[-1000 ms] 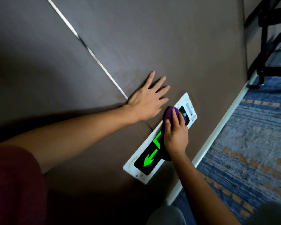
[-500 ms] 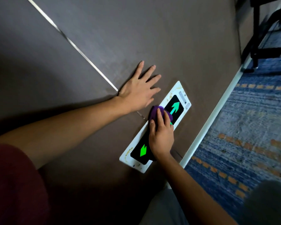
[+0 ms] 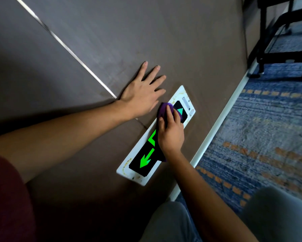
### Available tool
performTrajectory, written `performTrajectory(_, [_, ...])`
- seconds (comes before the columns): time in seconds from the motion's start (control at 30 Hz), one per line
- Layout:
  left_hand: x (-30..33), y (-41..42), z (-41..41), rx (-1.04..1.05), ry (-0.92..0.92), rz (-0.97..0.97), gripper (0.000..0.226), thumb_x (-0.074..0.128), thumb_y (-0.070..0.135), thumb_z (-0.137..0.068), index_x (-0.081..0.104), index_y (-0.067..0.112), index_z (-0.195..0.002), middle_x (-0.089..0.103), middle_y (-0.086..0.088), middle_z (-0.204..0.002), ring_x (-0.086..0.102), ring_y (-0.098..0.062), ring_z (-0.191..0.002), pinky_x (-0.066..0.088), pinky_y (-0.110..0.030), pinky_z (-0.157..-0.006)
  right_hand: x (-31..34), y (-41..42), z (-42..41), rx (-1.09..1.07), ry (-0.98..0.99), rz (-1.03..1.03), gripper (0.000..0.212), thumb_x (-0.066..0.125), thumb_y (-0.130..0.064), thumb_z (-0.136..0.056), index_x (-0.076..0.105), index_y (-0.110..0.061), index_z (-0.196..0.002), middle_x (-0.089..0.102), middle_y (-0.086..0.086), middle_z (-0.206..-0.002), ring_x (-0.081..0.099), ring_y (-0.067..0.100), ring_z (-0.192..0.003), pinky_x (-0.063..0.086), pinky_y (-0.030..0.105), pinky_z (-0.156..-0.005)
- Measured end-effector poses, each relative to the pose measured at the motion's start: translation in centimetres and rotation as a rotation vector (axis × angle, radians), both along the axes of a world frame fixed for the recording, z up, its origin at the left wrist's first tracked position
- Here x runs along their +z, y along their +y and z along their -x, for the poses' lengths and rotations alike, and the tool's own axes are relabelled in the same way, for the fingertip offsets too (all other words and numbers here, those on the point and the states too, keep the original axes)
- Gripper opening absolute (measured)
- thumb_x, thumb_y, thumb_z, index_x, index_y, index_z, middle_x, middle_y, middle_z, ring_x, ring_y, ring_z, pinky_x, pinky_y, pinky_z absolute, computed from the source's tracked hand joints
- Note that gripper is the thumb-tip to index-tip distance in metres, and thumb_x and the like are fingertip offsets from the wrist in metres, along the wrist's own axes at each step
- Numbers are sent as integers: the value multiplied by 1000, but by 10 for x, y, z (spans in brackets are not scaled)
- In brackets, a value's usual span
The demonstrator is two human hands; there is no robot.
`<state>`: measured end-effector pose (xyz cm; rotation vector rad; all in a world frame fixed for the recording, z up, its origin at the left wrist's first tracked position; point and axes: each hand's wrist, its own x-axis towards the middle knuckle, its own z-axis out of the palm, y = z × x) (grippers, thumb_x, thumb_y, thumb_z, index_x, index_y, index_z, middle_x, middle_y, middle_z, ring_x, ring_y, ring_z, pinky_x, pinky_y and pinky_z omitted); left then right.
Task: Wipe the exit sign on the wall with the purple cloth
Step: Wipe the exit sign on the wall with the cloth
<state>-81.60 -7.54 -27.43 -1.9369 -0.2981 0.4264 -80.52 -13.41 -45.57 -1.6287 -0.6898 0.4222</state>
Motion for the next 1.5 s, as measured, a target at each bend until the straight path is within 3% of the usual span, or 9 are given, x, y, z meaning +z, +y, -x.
performTrajectory(0.27, [-3, 7, 0, -26, 3, -29, 57, 31, 49, -105, 36, 28, -157, 15, -11, -170, 4, -41, -157, 6, -68, -121, -3, 5, 7, -51, 0, -46, 51, 44, -43, -102, 36, -40, -152, 37, -9, -158, 46, 27, -127, 44, 34, -87])
performTrajectory(0.5, [-6, 11, -1, -46, -13, -31, 59, 34, 51, -104, 37, 25, -156, 17, -12, -170, 6, -41, -157, 8, -69, -121, -2, 28, -49, -45, 11, -16, 50, 44, -41, -102, 38, -41, -151, 36, -9, -159, 42, 29, -135, 46, 42, -97])
performTrajectory(0.73, [-5, 9, -2, -31, -1, -36, 65, 35, 56, -103, 31, 22, -159, 15, -14, -170, 5, -43, -156, 9, -67, -122, 9, 30, -51, -70, 11, 30, 50, 42, -40, -103, 35, -40, -153, 35, -8, -159, 44, 33, -132, 46, 41, -93])
performTrajectory(0.8, [0, 8, -5, -9, 17, -42, 72, 36, 63, -100, 27, 24, -160, 11, -14, -171, 1, -46, -156, 6, -66, -123, 4, 24, -36, -69, -3, 19, 50, 43, -40, -103, 35, -41, -153, 36, -8, -159, 45, 32, -130, 47, 39, -90])
performTrajectory(0.9, [18, 10, -12, 32, -31, -104, 101, 35, 87, -84, 17, 26, -163, 5, -14, -171, -5, -47, -155, 2, -67, -123, -7, 17, -19, -77, 5, -3, 50, 43, -42, -103, 36, -42, -152, 38, -8, -158, 46, 30, -128, 48, 39, -89])
performTrajectory(1.0, [23, 12, -17, 59, -40, -139, 118, 33, 94, -76, 4, 21, -164, 0, -18, -171, -6, -47, -155, 2, -64, -124, -12, 18, -17, -77, 14, -6, 50, 44, -41, -102, 38, -41, -151, 39, -8, -157, 46, 30, -127, 47, 37, -88])
performTrajectory(1.37, [23, 13, -19, 51, -27, -130, 114, 35, 91, -80, 5, 19, -164, -4, -20, -170, -8, -47, -155, 1, -63, -124, -1, 47, -65, -125, 0, 17, 48, 41, -41, -103, 36, -44, -151, 36, -12, -159, 44, 33, -127, 41, 35, -88])
performTrajectory(1.5, [21, 15, -19, 25, -32, -133, 110, 32, 90, -82, 6, 22, -164, -4, -21, -170, -9, -47, -155, 0, -64, -124, -1, 51, -72, -129, 22, 28, 48, 37, -51, -103, 34, -47, -151, 33, -12, -161, 43, 33, -130, 43, 39, -95])
